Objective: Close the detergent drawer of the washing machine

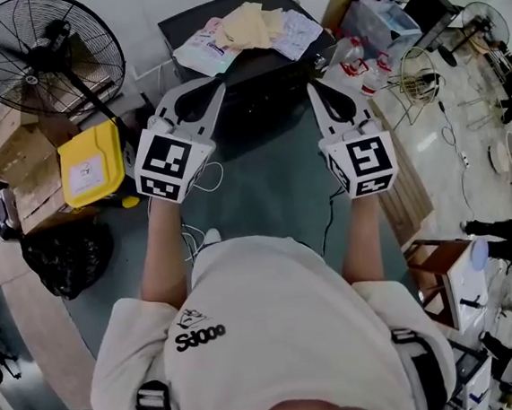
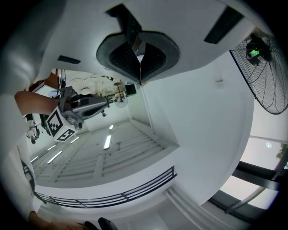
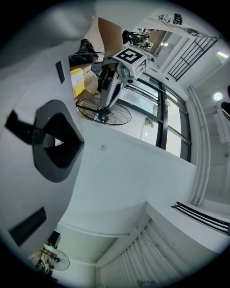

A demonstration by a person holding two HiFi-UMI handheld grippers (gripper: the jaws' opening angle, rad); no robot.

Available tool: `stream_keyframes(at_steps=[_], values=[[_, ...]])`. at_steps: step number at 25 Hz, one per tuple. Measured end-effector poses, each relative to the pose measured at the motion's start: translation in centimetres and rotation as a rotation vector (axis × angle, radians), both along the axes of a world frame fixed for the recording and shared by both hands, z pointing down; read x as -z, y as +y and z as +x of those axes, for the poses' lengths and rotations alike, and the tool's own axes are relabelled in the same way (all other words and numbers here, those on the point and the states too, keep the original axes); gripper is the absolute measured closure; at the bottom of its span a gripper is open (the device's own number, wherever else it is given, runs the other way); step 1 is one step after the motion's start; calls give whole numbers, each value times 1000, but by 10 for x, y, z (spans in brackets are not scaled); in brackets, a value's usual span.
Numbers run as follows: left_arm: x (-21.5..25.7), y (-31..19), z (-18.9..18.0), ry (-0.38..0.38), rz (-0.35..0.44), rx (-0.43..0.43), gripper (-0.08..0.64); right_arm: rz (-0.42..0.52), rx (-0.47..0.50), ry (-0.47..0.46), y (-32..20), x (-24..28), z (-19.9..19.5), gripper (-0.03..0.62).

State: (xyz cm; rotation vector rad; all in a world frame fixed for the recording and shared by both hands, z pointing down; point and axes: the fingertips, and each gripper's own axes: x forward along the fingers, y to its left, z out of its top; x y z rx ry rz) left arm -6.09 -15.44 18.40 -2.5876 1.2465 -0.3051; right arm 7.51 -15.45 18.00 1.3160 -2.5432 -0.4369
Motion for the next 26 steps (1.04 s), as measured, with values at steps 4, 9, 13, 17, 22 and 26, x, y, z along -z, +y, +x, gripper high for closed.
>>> stream_keyframes(at_steps=[4, 9, 13, 17, 22, 26], values=[[5, 8, 3, -12, 7, -4, 541, -5, 11, 24, 6, 0, -2, 586], [3, 12, -2, -17, 1, 8, 541, -15, 11, 26, 9, -3, -5, 586], [-2, 17, -7, -16, -15, 19, 541, -23, 15, 32, 12, -7, -9, 586], [-5, 19, -11, -19, -24, 27, 541, -32, 17, 41, 14, -12, -12, 586], [-6, 17, -16, -23, -26, 34, 541, -35, 21, 48, 12, -14, -17, 586], [-9, 13, -19, -25, -30, 31, 541, -38, 19, 56, 8, -18, -21, 586]])
